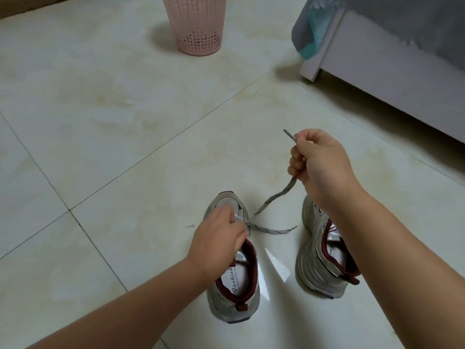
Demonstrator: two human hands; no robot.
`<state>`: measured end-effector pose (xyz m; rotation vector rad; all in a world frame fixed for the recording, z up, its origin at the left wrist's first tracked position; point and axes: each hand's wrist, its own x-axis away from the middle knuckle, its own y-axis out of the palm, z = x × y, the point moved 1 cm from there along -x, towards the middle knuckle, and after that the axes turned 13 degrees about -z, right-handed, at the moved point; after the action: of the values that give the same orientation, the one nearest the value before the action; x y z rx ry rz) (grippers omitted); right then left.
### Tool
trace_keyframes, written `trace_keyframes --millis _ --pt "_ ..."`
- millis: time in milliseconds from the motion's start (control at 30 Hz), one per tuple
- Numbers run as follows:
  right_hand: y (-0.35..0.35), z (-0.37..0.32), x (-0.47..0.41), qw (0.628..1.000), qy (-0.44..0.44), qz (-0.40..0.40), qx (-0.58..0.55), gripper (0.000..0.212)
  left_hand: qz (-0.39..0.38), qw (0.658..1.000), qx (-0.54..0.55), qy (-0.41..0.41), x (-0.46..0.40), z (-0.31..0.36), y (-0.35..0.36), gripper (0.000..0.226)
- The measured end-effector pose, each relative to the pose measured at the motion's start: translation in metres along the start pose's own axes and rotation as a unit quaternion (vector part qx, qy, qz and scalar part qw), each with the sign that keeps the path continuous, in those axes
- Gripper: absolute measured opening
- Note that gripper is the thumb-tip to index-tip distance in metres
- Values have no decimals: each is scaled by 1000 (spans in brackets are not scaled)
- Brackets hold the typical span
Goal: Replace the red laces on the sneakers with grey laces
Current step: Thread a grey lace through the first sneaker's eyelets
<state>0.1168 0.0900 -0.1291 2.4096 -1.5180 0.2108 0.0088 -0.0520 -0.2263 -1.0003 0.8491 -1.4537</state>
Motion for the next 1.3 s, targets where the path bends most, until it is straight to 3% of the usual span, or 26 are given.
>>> trace_keyframes --millis 167,367,467,500,567,633,733,833,867,1000,1067,1100,1200,1300 --pt "3 12 -1 1000 18 -10 22 24 -82 987 -64 -123 -26 -4 9 32" --pt "-7 20 -5 999 25 1 45 25 -118 984 -74 -113 -39 -5 2 21" --pt "-15 30 -4 997 37 5 68 25 -145 980 48 -128 -38 -3 2 23" --pt "-17 35 -4 996 42 5 82 25 -177 966 131 -134 -37 -4 -1 25" --pt "-22 46 -2 992 56 2 115 25 -242 907 324 -119 -33 -7 -10 27" --pt "-26 57 1 987 65 -12 149 22 -246 855 443 -109 -30 -10 -23 29" --pt "-31 71 8 971 75 -39 222 20 -128 796 574 -145 -31 -19 -46 30" --pt "-30 83 15 945 85 -81 306 23 -16 695 690 -203 -33 -37 -65 29" --pt "-29 87 17 932 88 -100 337 23 10 689 684 -238 -32 -44 -69 29" --pt "-20 105 24 876 109 -148 446 14 34 741 547 -389 -23 -69 -63 19" --pt "-15 112 27 857 114 -165 474 14 17 764 488 -422 -17 -75 -52 12" --pt "-12 116 28 850 117 -173 484 14 11 791 437 -427 -14 -77 -46 12" --pt "-8 123 30 840 125 -179 496 16 -30 900 219 -376 -7 -64 -29 35" --pt "-7 128 31 846 123 -170 491 16 -37 948 144 -282 -6 -33 -19 13"
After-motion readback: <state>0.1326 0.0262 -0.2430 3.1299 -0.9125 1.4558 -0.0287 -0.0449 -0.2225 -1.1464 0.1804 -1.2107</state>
